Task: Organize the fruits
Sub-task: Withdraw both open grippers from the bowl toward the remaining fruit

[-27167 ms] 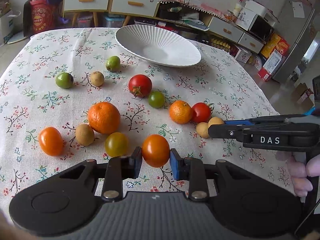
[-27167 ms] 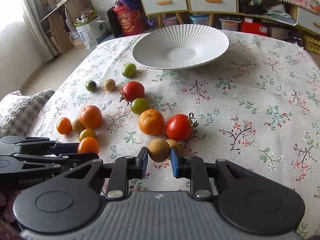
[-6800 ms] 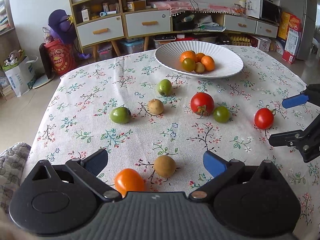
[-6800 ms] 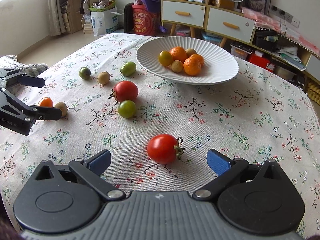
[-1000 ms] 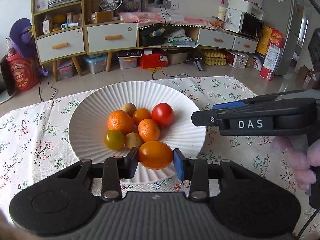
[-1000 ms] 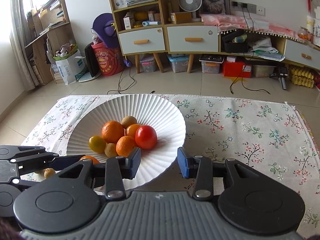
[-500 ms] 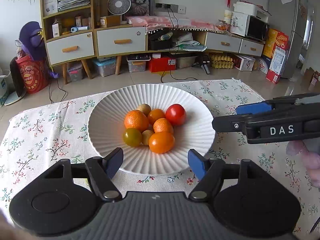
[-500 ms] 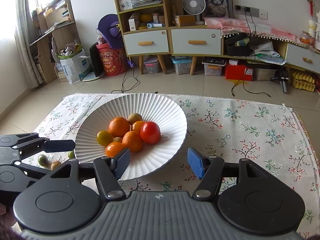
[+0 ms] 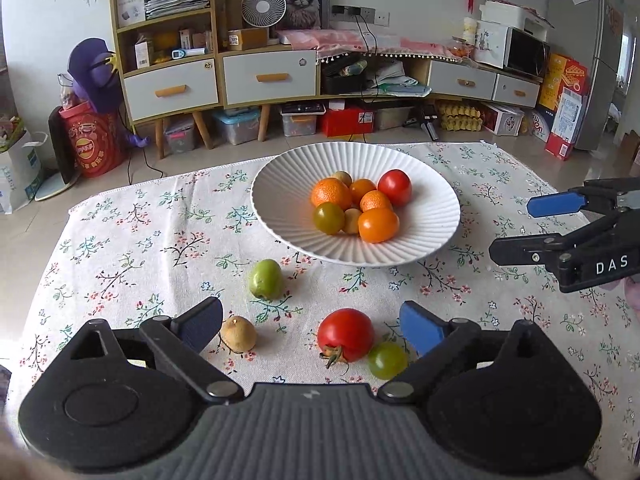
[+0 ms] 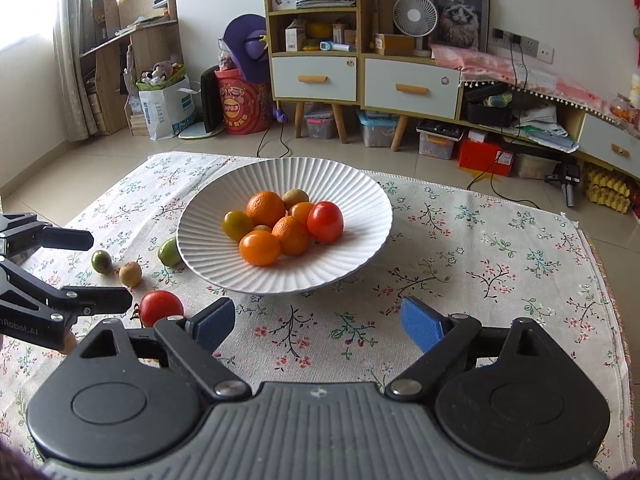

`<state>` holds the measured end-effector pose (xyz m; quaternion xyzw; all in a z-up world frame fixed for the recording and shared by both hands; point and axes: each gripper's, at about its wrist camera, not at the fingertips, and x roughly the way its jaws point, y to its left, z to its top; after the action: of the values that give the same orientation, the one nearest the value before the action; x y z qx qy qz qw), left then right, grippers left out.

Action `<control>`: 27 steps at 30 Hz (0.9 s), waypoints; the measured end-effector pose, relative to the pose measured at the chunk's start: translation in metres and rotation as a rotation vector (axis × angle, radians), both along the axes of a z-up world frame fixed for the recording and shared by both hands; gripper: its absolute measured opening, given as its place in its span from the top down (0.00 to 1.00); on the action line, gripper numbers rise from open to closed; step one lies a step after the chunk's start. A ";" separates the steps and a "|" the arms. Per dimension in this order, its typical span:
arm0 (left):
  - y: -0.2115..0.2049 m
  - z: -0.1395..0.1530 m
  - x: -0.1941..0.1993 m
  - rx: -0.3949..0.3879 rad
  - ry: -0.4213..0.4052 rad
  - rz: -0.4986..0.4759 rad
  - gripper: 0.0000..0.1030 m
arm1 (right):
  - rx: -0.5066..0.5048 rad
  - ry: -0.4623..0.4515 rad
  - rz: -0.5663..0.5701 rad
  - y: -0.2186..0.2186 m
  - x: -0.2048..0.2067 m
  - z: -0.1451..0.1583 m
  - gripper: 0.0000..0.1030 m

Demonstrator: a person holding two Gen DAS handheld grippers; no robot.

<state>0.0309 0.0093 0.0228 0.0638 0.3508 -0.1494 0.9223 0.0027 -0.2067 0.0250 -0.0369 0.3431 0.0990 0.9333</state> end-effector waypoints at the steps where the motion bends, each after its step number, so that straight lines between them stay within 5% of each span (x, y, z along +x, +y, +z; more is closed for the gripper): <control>1: 0.003 -0.001 -0.002 0.002 0.000 0.006 0.07 | -0.010 -0.002 0.009 0.003 -0.003 -0.002 0.13; 8: 0.027 -0.015 -0.019 0.022 0.017 0.031 0.04 | -0.029 -0.003 0.093 0.027 -0.024 -0.009 0.05; 27: 0.085 -0.061 -0.037 0.010 0.046 0.075 0.03 | -0.093 0.050 0.206 0.075 -0.032 -0.045 0.05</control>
<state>-0.0066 0.0946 -0.0381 0.0521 0.3746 -0.1146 0.9186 -0.0292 -0.1313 -0.0204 -0.1126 0.3650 0.1791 0.9067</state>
